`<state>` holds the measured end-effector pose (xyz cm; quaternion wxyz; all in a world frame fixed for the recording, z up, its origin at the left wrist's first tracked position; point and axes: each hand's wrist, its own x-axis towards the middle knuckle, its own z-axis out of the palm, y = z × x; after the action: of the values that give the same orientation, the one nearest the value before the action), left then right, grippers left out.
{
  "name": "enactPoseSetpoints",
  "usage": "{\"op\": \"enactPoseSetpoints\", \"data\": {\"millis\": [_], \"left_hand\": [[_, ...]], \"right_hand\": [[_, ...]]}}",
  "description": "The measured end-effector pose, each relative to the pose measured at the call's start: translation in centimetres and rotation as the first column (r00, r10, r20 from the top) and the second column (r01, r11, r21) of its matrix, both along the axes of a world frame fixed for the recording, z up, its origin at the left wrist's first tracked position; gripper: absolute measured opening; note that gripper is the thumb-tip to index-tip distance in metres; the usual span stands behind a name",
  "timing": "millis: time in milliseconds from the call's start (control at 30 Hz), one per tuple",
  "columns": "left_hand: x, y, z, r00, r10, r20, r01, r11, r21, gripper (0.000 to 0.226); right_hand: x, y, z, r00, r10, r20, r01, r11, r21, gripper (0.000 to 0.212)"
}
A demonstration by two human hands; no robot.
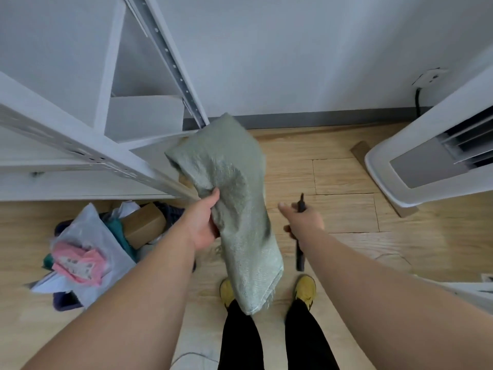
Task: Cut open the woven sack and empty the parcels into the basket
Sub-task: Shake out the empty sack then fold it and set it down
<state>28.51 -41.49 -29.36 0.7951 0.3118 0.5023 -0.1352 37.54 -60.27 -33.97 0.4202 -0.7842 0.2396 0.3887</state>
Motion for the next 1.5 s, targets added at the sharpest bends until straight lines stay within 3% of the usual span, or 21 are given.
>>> {"op": "enactPoseSetpoints", "data": {"millis": [100,300,433,533,633,700,1000,1067,1133,1200,1400,1500], "left_hand": [[-1.0,3.0,1.5,0.994,-0.103,-0.023,0.104,0.992,0.067,0.04],[-0.5,4.9,5.7,0.978,-0.201,0.054,0.195,0.976,0.091,0.032],[-0.1,4.9,9.0,0.974,-0.181,0.14,0.169,0.981,0.09,0.031],[0.6,4.2,12.0,0.959,-0.168,0.226,0.148,0.984,0.102,0.032],[1.3,3.4,13.8,0.948,-0.177,0.266,0.139,0.978,0.155,0.065],[1.9,3.0,14.5,0.943,-0.196,0.268,0.144,0.969,0.201,0.073],[3.0,1.8,15.0,0.951,-0.211,0.227,0.174,0.97,0.172,0.071],[2.8,1.6,15.9,0.927,-0.266,0.263,0.247,0.964,0.103,0.057],[2.5,1.3,16.4,0.886,-0.334,0.322,0.32,0.942,0.096,0.043],[2.4,2.0,15.3,0.931,-0.318,0.18,0.283,0.939,0.197,0.051],[0.5,6.1,12.8,0.978,-0.195,0.069,0.168,0.943,0.287,0.064],[-1.3,7.7,12.1,0.94,-0.341,0.016,0.321,0.898,0.3,0.07]], "right_hand": [[2.3,-0.3,1.3,0.983,0.039,0.182,-0.032,0.999,-0.04,0.068],[4.4,0.0,4.6,0.972,0.014,0.236,-0.045,0.991,0.126,0.079],[5.0,0.4,7.7,0.991,-0.053,0.124,-0.007,0.897,0.442,0.062],[5.2,1.0,9.5,0.999,-0.04,0.005,0.029,0.815,0.579,0.042],[5.5,1.7,10.6,0.996,-0.01,-0.085,0.063,0.759,0.648,0.034],[5.4,2.5,11.3,0.99,0.05,-0.135,0.058,0.719,0.692,0.035],[3.9,5.2,12.6,0.921,0.35,-0.17,-0.074,0.586,0.807,0.026],[3.7,5.3,13.0,0.918,0.374,-0.128,-0.115,0.562,0.819,0.028],[3.6,5.3,13.4,0.927,0.36,-0.11,-0.134,0.588,0.798,0.03],[3.7,5.4,13.4,0.948,0.289,-0.132,-0.09,0.642,0.761,0.027],[5.3,4.3,12.6,0.996,0.007,-0.09,0.046,0.82,0.571,0.024],[6.2,3.3,12.1,0.995,-0.067,-0.072,0.095,0.836,0.541,0.025]]}}
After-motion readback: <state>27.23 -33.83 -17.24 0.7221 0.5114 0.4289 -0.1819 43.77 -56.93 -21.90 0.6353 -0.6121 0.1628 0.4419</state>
